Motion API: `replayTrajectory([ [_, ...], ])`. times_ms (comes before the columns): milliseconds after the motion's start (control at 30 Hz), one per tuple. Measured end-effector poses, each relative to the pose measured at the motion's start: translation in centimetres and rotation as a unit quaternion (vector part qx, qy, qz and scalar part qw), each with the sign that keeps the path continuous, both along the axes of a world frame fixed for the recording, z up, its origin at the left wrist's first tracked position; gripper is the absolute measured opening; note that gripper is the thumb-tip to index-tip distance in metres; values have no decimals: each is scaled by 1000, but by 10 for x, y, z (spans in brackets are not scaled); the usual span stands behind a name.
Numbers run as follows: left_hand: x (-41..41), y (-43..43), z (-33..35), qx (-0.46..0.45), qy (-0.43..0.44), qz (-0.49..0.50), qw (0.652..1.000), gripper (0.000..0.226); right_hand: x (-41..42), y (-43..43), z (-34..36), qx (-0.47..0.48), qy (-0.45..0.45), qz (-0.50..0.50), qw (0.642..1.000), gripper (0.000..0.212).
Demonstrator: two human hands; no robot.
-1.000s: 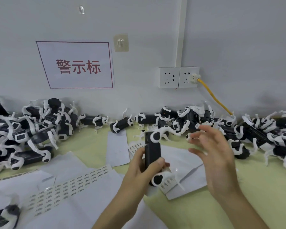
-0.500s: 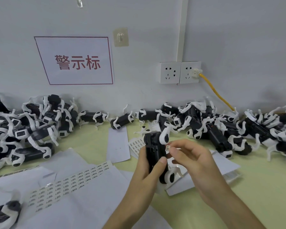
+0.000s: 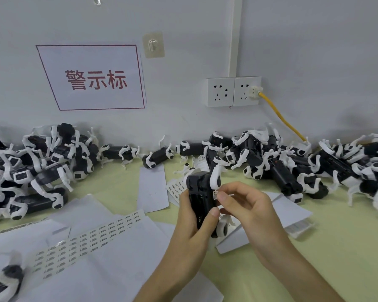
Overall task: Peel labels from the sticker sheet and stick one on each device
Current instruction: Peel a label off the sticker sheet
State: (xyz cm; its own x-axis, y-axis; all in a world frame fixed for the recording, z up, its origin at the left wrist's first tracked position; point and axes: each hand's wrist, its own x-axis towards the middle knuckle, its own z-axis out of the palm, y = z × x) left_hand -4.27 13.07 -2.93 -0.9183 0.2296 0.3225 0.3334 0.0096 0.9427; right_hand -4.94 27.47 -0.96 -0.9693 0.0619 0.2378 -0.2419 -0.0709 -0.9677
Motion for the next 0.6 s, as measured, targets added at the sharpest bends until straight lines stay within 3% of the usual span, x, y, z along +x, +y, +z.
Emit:
replayTrajectory([
  [600, -1, 1, -5, -24, 18, 12, 999, 39, -1, -1, 0, 13, 10, -12, 1000, 9],
])
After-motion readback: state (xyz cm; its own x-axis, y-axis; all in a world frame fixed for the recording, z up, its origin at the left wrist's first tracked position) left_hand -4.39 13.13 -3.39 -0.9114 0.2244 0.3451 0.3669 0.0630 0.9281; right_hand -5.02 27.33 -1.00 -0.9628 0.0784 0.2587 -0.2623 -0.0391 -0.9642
